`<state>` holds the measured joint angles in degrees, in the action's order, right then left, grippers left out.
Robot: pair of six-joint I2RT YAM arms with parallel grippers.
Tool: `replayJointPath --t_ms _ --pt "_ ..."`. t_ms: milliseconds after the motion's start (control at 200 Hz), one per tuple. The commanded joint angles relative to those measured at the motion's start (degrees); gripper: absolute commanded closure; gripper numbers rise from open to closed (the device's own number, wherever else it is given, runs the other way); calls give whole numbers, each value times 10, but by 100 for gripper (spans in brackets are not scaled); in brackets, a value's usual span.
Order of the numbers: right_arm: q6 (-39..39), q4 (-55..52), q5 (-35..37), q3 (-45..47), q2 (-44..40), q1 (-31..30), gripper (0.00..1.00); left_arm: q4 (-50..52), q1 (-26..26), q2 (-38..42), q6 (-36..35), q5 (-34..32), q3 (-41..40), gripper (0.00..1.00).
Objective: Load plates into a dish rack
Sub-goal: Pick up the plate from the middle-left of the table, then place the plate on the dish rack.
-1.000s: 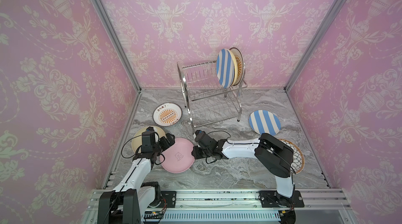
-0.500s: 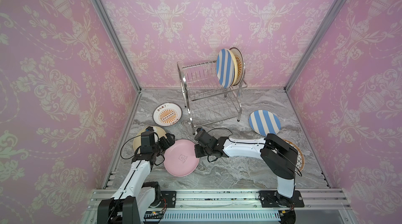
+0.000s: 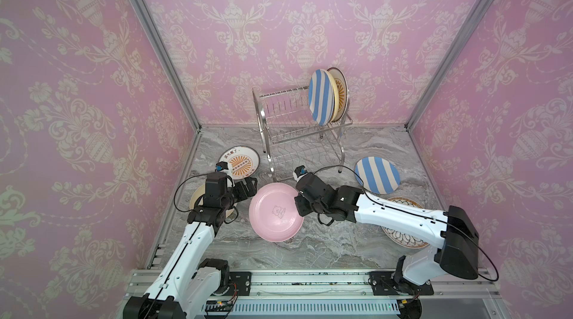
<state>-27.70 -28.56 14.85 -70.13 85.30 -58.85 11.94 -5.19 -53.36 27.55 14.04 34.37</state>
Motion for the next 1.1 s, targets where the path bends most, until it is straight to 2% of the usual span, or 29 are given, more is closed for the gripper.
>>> replayJointPath --t_ms 0,190,315,480,635,771,971,1096 --pt "55 -93 61 -34 -66 -7 100 2 -7 -18 -56 10 37 1" --pt "87 -207 165 -148 -122 -17 100 -80 -10 -35 -66 65 47 1" --pt "130 -205 250 -220 -126 -25 100 -104 -12 -61 -76 100 69 1" --pt "212 -162 373 -311 -80 -24 100 -134 -15 -86 -66 114 98 1" --pt "305 -19 423 -334 -62 -8 100 -191 -24 -82 -37 127 93 1" --pt "354 23 414 -384 -20 32 100 -171 -33 -76 -48 128 103 1" --pt "478 181 458 -416 52 50 100 -138 -41 -63 -77 132 104 1" --pt "560 247 501 -481 115 54 100 -155 -44 -57 -73 115 83 1"
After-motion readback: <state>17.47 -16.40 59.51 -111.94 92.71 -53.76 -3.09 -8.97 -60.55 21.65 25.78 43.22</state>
